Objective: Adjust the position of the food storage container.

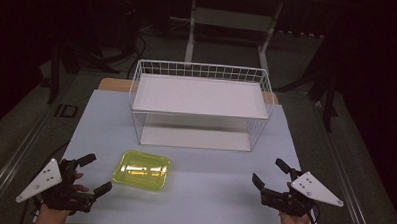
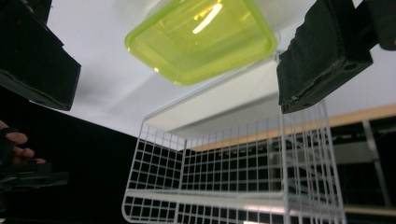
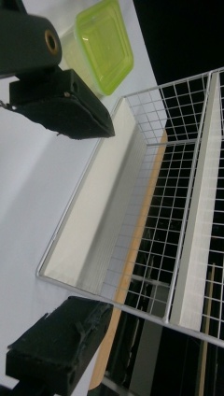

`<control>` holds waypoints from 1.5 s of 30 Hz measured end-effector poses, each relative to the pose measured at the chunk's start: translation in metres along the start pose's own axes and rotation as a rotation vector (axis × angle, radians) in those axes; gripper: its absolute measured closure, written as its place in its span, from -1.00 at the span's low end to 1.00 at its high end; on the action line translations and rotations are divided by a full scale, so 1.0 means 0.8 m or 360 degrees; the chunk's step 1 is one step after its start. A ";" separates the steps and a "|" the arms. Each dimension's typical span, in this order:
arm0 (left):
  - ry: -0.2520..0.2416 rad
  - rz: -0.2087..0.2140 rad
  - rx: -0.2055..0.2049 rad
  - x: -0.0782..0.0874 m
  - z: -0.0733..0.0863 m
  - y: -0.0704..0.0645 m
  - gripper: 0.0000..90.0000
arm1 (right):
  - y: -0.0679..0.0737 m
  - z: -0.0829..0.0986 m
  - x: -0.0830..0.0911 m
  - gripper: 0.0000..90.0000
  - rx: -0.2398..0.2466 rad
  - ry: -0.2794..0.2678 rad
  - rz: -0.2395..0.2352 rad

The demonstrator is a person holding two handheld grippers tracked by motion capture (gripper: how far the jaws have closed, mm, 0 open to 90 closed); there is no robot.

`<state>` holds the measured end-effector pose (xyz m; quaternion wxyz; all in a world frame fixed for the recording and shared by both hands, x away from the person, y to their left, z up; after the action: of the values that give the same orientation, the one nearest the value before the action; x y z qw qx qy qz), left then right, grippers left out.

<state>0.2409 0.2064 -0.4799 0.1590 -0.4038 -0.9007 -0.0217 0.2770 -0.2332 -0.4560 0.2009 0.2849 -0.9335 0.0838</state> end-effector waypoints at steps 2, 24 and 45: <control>0.0003 -0.0012 -0.0026 0.001 -0.005 -0.001 -0.99 | 0.000 -0.001 0.000 -0.71 0.0009 0.0004 -0.0003; 0.0373 -0.0112 -0.0034 -0.018 0.018 0.058 -0.41 | 0.003 -0.014 -0.006 -0.70 -0.0037 -0.0001 -0.0106; 0.1010 -0.0097 -0.0105 -0.057 0.116 0.096 1.00 | 0.011 -0.008 -0.012 -0.70 -0.0021 0.0028 -0.0150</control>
<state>0.3007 0.2411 -0.5886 0.4180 -0.3547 -0.8167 -0.1804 0.2813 -0.2191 -0.4547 0.2149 0.3265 -0.9177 0.0706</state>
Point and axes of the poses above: each handheld gripper's, and its own axes: x roughly backward along the jaws, z roughly out of its underside, y roughly to its left, the point moved 9 cm from there along -x, roughly forward along the jaws, and after that the axes turned 11 degrees about y, right-handed, at the moved point
